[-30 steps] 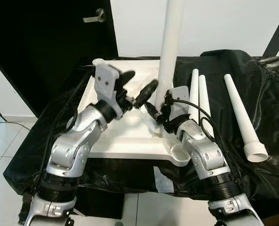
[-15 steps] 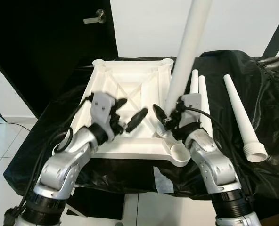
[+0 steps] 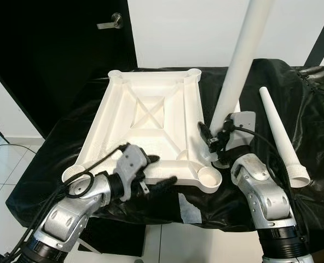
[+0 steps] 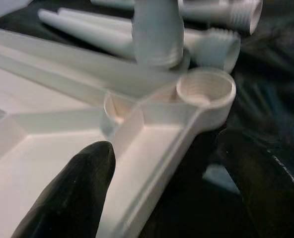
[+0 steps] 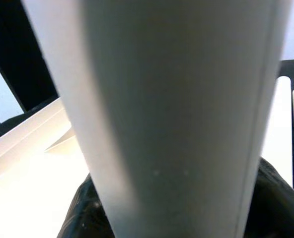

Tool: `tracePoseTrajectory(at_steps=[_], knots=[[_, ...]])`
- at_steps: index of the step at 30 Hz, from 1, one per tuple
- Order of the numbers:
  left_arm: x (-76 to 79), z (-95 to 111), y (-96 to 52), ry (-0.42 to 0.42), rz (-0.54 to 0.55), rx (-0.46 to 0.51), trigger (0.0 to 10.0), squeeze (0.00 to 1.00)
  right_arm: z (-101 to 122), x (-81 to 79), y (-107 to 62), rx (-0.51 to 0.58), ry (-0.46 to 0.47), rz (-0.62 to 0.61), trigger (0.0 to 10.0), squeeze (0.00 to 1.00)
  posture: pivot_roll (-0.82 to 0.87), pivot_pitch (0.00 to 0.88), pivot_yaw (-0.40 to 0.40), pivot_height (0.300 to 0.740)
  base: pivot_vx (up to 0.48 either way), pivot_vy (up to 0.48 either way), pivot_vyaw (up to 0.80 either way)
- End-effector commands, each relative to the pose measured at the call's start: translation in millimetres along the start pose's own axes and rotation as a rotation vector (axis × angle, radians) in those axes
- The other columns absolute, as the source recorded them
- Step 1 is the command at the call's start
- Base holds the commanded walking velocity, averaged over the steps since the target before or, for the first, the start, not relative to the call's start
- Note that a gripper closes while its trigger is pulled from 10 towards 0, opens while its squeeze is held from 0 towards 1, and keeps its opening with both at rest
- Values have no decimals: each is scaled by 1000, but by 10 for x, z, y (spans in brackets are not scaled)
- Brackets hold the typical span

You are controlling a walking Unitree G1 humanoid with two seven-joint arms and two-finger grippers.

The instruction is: Building children table

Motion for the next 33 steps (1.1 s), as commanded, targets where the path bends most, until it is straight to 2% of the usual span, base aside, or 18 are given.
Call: tracePoseTrajectory(at_steps=[1,7,10,12,14,18,22,25,26,27,28,33], knots=[[-2,-110,-13,-2,9,-44,10000,0,45,26,18,14,-7,-9,10000,0,-27,0,47,740,0,0,0],[-36,-254,32,46,50,-125,10000,0,62,45,29,16,-23,-4,10000,0,-27,0,43,740,0,0,0],[-69,-265,57,53,69,-130,10000,0,66,46,32,17,-25,-2,10000,0,-27,0,41,740,0,0,0],[-188,-289,107,40,141,-145,10000,0,72,37,42,18,-25,0,10000,0,-31,0,44,740,0,0,0],[-188,-289,107,40,141,-145,10000,0,72,37,42,18,-25,0,10000,0,-31,0,44,740,0,0,0],[-324,-362,156,16,229,-202,10000,0,82,4,60,21,-29,9,10000,0,-31,0,45,740,0,0,0],[-363,-377,166,17,250,-219,10000,0,82,-9,64,21,-29,12,10000,0,-31,0,45,740,0,0,0],[-415,-382,170,-20,278,-238,10000,0,81,-22,73,21,-27,14,10000,0,-32,0,52,740,0,0,0],[-449,-385,167,-19,295,-248,5255,0,82,-26,75,22,-27,15,10000,0,-33,0,55,740,0,0,0],[-483,-382,167,-6,311,-257,4667,0,83,-28,76,23,-27,15,10000,0,-33,0,55,740,0,0,0],[-520,-371,165,-2,329,-261,0,0,85,-30,80,24,-27,15,10000,0,-34,0,55,740,0,0,0],[-598,-323,170,6,364,-272,0,0,91,-40,87,27,-28,16,10000,0,-37,0,59,740,0,0,0]])
Point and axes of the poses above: a point about 5 cm out from each wrist's last joint towards the gripper, its own y axis pointing out of the wrist towards the gripper, its own z axis along the axis of the wrist's last joint, x = y × z, the point moved 2 cm from there along y, pointing out of the wrist towards the gripper, and after that the axes turned 11 degrees about -y, right-handed, at the moved point
